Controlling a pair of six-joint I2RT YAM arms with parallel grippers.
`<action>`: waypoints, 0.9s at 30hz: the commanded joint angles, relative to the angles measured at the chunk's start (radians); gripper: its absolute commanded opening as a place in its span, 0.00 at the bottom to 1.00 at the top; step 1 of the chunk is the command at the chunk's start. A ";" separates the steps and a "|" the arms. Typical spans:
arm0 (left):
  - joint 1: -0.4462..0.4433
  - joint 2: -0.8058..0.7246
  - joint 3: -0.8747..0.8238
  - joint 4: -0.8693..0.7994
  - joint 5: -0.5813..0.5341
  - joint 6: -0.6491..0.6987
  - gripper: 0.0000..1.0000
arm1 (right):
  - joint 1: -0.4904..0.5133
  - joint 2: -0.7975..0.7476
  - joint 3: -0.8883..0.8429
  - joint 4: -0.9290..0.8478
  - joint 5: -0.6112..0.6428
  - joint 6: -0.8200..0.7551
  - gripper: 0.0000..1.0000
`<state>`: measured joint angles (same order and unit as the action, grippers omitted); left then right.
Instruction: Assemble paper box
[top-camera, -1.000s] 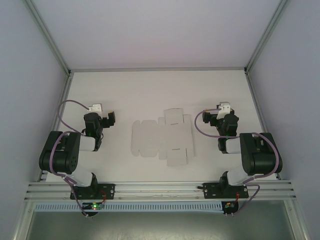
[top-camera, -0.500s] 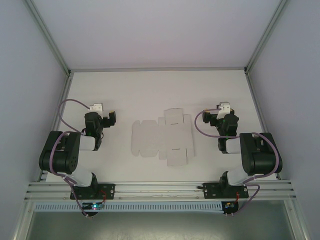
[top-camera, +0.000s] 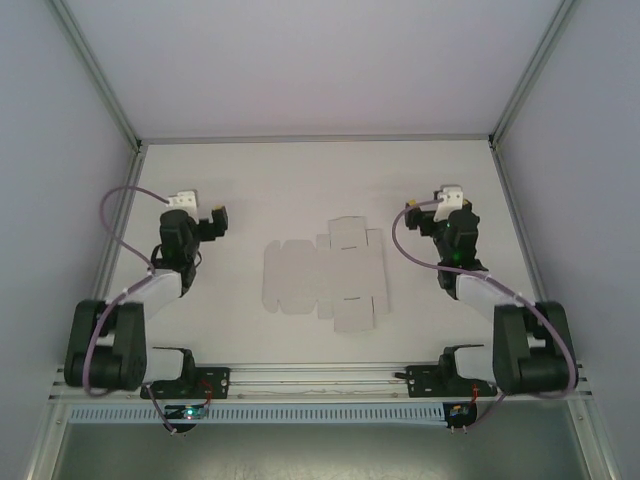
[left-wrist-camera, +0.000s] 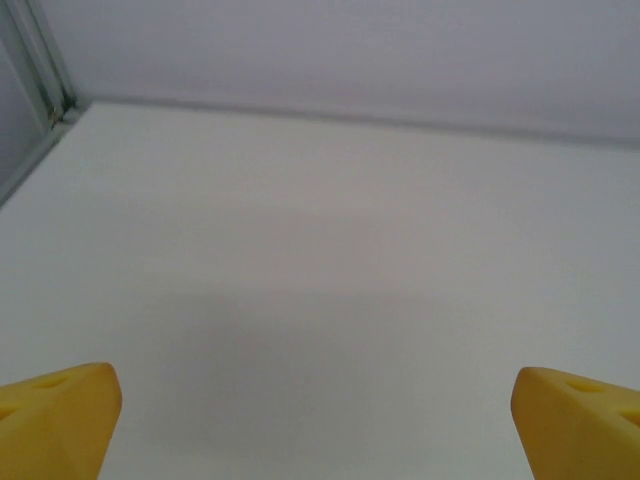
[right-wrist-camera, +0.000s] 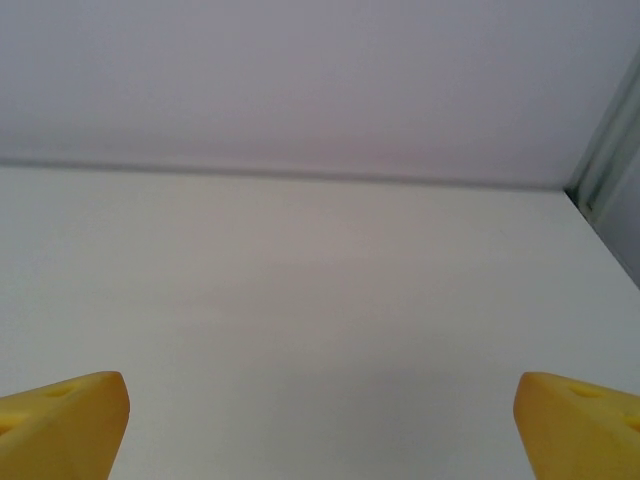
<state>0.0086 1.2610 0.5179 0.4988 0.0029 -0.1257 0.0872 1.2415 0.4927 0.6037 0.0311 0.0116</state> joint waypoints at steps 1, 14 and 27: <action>-0.008 -0.086 0.060 -0.247 0.063 -0.153 1.00 | 0.092 -0.086 0.109 -0.350 0.102 0.107 0.98; -0.334 -0.216 0.002 -0.585 0.105 -0.478 1.00 | 0.500 -0.061 0.124 -0.650 -0.062 0.466 0.97; -0.378 -0.120 -0.018 -0.499 0.249 -0.505 1.00 | 0.499 0.191 0.085 -0.560 -0.099 0.496 0.93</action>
<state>-0.3527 1.1206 0.4946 -0.0193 0.2165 -0.6147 0.5911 1.3991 0.6048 0.0124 -0.0547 0.4767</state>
